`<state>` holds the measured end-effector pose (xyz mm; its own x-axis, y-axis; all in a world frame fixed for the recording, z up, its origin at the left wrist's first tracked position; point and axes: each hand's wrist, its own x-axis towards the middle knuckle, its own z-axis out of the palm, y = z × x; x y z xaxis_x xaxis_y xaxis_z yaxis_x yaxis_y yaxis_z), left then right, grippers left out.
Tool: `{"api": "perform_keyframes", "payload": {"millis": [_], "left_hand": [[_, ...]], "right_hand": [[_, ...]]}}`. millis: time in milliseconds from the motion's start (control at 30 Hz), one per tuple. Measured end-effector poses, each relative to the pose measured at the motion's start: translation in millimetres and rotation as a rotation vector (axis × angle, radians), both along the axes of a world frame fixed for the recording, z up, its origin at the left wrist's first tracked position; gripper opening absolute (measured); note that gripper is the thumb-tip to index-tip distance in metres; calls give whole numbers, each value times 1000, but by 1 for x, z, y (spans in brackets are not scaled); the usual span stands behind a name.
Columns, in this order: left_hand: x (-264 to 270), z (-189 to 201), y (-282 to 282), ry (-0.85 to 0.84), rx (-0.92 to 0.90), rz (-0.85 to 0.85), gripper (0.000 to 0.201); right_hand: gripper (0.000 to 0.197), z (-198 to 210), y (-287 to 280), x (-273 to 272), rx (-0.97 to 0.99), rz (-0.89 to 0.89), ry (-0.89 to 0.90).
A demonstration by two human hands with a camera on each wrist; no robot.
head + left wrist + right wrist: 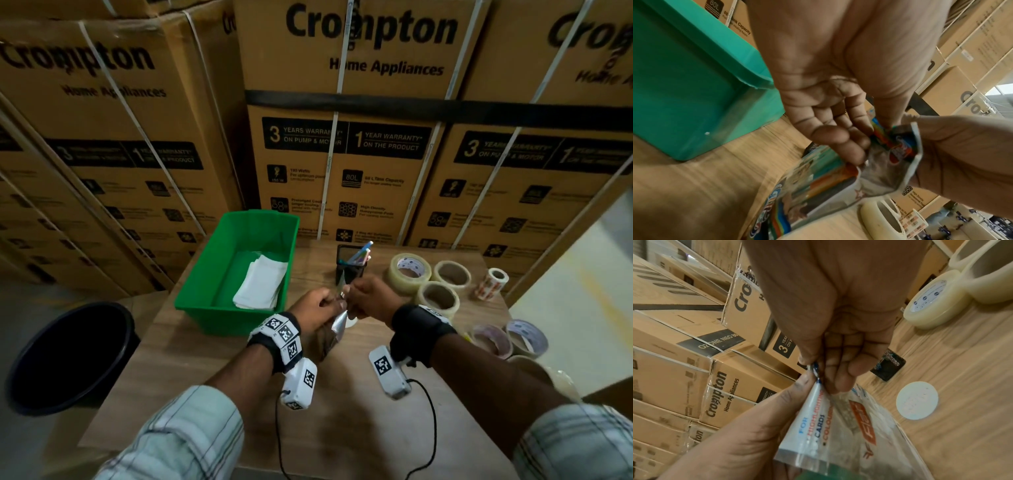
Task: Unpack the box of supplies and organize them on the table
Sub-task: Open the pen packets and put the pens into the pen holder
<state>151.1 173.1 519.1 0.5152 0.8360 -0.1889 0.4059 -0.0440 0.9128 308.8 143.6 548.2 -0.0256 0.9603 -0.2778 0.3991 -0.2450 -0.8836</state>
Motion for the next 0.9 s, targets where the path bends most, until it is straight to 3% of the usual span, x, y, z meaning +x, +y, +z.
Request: {"api": "perform_keyframes", "payload": {"millis": [133, 300, 467, 600, 767, 833, 900], "left_hand": [[5, -4, 2, 77, 31, 22, 24], [15, -3, 3, 167, 49, -16, 20], [29, 8, 3, 321, 79, 48, 28], [34, 10, 1, 327, 62, 93, 25], [52, 7, -5, 187, -58, 132, 22], [58, 3, -5, 168, -64, 126, 21], [62, -2, -4, 182, -70, 107, 19]], "right_hand": [[33, -5, 1, 5, -33, -7, 22], [24, -6, 3, 11, -35, 53, -146], [19, -1, 6, 24, -4, 21, -415], [14, -5, -1, 39, 69, 21, -721], [18, -14, -5, 49, 572, 224, -701], [21, -14, -4, 51, 584, 330, -681], [22, -14, -3, 53, 456, 410, -720]]}}
